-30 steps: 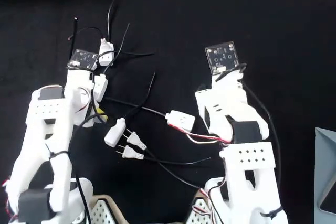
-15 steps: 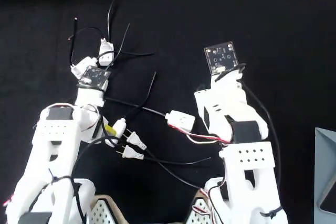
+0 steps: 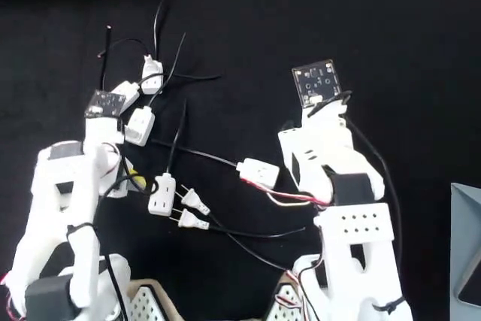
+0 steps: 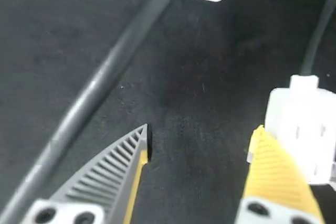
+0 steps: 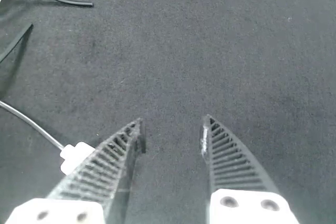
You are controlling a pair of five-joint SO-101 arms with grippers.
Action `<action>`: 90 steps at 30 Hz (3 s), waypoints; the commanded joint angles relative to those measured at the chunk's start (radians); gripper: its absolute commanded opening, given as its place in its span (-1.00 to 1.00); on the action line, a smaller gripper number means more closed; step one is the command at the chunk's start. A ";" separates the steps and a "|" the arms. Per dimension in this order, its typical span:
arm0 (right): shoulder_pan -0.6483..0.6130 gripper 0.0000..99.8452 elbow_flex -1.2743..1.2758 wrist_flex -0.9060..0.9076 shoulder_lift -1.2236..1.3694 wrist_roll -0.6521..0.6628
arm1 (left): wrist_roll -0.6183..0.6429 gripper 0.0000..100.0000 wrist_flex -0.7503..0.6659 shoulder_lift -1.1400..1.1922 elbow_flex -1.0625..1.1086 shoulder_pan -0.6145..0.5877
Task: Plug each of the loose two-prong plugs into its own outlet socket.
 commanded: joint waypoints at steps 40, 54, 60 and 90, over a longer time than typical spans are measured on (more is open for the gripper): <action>-0.015 -0.64 -0.008 -0.017 -0.012 0.008 | -0.298 -0.61 -0.186 -0.167 0.223 0.329; -0.020 -0.64 0.001 -0.020 -0.012 0.008 | -0.313 -0.34 0.005 -0.173 -0.013 0.237; -0.044 -0.64 0.002 -0.020 -0.013 0.008 | -0.311 -0.45 0.259 -0.241 -0.133 0.344; -0.041 -0.64 0.002 -0.012 -0.015 0.008 | -0.130 -0.53 -0.120 -0.127 0.228 0.750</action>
